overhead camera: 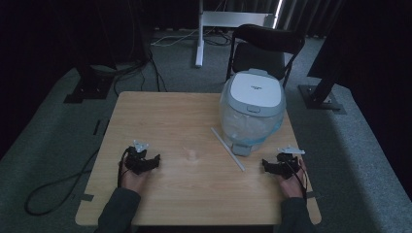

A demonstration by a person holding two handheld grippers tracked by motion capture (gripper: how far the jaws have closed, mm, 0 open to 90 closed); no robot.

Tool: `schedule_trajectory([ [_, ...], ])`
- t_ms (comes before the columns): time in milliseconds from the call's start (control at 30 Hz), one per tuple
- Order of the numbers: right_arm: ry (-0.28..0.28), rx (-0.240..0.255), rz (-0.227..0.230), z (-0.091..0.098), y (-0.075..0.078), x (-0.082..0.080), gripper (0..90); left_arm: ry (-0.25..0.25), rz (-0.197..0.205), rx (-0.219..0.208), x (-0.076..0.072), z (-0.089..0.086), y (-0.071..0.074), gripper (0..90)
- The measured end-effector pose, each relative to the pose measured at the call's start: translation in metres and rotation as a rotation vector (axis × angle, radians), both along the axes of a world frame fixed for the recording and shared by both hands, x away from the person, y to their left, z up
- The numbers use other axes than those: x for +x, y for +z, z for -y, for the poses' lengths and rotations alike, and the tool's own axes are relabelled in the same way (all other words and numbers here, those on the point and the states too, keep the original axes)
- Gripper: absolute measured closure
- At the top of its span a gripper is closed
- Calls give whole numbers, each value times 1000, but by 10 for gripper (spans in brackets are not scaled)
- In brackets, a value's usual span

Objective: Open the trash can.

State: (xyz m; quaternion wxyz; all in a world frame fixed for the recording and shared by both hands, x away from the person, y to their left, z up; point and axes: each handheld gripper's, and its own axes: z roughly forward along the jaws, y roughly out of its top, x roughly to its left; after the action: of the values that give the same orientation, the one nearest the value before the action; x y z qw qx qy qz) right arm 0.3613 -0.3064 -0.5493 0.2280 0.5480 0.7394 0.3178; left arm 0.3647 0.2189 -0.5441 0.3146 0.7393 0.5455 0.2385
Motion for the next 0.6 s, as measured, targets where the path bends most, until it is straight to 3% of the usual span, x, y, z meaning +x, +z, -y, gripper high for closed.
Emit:
schedule_trajectory([
  [600,2,0,2,0,0,0,130,1,0,0,0,0,0,269],
])
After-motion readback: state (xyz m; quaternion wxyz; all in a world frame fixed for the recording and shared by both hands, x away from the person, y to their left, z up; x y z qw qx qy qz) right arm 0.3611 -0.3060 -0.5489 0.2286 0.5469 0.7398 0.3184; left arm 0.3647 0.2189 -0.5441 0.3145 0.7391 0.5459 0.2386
